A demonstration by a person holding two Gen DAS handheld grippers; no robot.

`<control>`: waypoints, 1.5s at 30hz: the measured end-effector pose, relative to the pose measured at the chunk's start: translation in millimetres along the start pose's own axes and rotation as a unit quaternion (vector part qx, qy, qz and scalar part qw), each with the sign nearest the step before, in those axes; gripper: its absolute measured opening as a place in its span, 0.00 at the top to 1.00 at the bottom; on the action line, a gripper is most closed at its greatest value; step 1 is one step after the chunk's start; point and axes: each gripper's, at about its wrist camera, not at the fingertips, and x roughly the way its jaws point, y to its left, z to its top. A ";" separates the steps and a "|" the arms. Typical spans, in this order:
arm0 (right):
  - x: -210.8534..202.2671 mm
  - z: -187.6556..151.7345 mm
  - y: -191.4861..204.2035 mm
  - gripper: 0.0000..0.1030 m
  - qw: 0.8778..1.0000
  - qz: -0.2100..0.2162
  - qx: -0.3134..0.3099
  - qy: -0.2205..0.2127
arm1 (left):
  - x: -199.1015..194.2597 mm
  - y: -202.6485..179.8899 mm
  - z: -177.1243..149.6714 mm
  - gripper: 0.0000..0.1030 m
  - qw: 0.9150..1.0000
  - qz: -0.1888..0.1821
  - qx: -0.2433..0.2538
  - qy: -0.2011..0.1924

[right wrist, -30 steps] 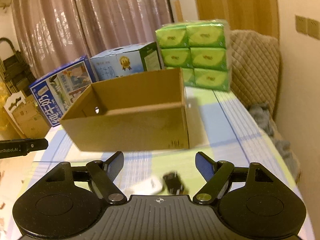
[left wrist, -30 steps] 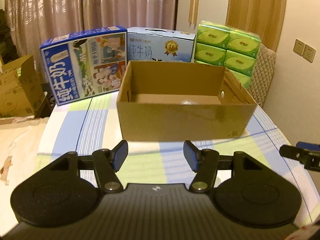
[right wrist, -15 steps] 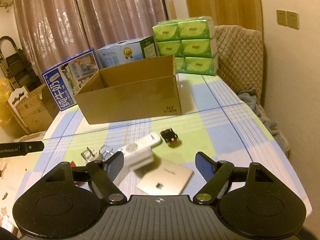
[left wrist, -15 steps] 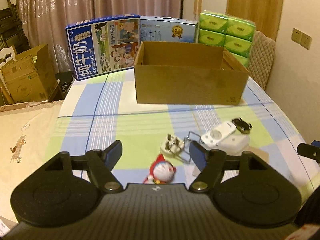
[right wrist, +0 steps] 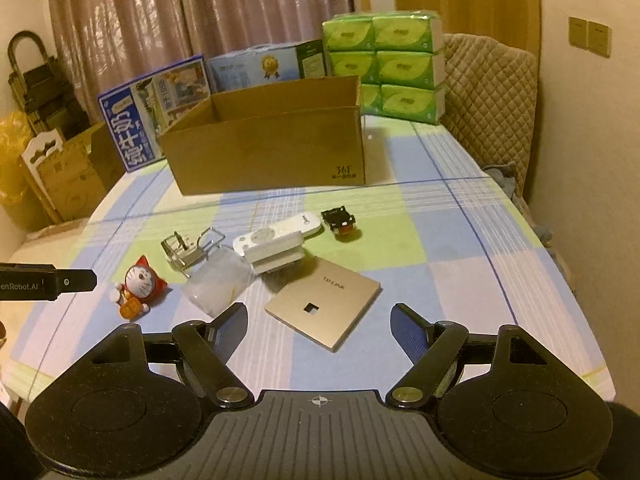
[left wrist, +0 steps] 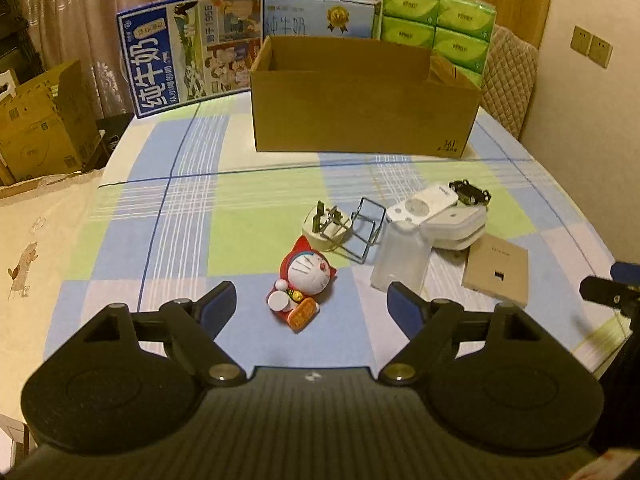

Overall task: Organize rigid objects
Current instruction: 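Move both tools back toward the remaining items on the table, then close the left gripper on the red cat figurine while the right gripper grasps the gold router plate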

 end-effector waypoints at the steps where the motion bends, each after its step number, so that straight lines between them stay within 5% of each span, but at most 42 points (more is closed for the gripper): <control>1: 2.1 1.0 0.0 0.27 1.000 0.004 -0.005 0.003 | 1.6 0.2 -0.4 0.23 1.000 -0.001 0.007 0.000; 10: 36.6 12.8 -5.0 0.27 0.996 0.026 -0.069 0.050 | 29.0 3.1 2.9 0.24 0.995 -0.016 0.094 0.017; 23: 94.4 39.6 -8.3 0.18 0.974 0.068 -0.192 0.102 | 78.8 -4.4 -3.6 0.36 0.975 -0.030 0.217 0.025; 33: 131.9 32.9 -10.1 0.18 0.952 0.097 -0.250 0.149 | 102.0 -7.4 -7.5 0.51 0.975 -0.014 0.220 0.017; 45: 164.1 32.7 -9.8 0.14 0.924 0.112 -0.321 0.176 | 110.4 -1.0 -9.4 0.51 0.983 -0.027 0.181 0.010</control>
